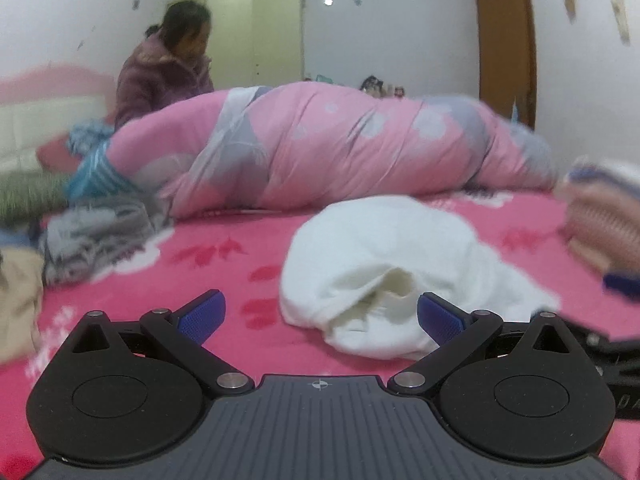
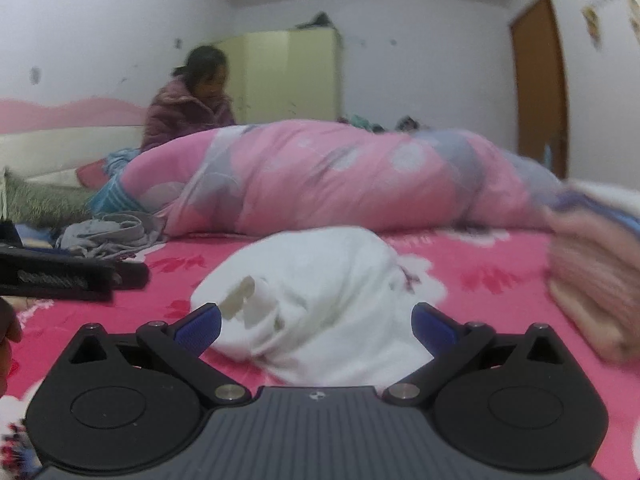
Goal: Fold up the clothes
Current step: 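Grasp the sweatshirt hem with the left gripper while the right gripper grasps it too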
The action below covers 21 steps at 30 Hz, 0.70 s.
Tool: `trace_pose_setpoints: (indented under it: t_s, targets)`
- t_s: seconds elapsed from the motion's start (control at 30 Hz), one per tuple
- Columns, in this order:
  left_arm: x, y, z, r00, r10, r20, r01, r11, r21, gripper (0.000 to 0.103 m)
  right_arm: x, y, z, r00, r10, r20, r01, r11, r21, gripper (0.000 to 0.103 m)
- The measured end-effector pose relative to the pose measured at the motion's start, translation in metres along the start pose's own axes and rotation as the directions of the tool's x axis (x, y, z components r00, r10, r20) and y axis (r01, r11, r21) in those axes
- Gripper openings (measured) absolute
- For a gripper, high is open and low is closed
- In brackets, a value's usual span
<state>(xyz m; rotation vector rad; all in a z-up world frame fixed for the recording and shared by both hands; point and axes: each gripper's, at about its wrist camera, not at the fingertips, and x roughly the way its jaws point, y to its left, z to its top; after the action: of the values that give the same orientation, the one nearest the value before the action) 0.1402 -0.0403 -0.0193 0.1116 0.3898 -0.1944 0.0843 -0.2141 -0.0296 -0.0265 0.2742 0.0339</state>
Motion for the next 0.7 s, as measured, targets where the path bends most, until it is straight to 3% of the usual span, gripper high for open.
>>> trace_pose_setpoints:
  t_s: [0.17,0.33,0.43,0.47,0.7]
  targets:
    - [0.044,-0.005,-0.006,0.999,0.001,-0.054,0.005,0.993,0.115,0.102,0.041,0.009,-0.005,0.999,0.032,0.024,-0.03,0.997,-0.068,0.096]
    - [0.078,0.0,-0.01,0.994,-0.017,-0.111,0.029,0.994,0.109,0.095,0.065,0.004,-0.017,0.999,0.049,0.022,-0.048,0.998,-0.033,0.068]
    - [0.094,0.0,-0.011,0.991,-0.01,-0.135,0.027,0.992,0.123,0.07,0.07,-0.005,-0.026,0.998,0.056,0.015,-0.056,0.998,0.015,0.064]
    - [0.099,-0.001,-0.012,0.989,-0.008,-0.147,0.027,0.991,0.128,0.057,0.072,-0.007,-0.028,0.999,0.053,0.01,-0.053,0.998,0.017,0.063]
    - [0.123,-0.007,-0.019,0.985,-0.011,-0.171,0.044,0.981,0.187,0.051,0.073,-0.012,-0.033,1.0,-0.002,0.009,0.002,1.0,-0.006,0.063]
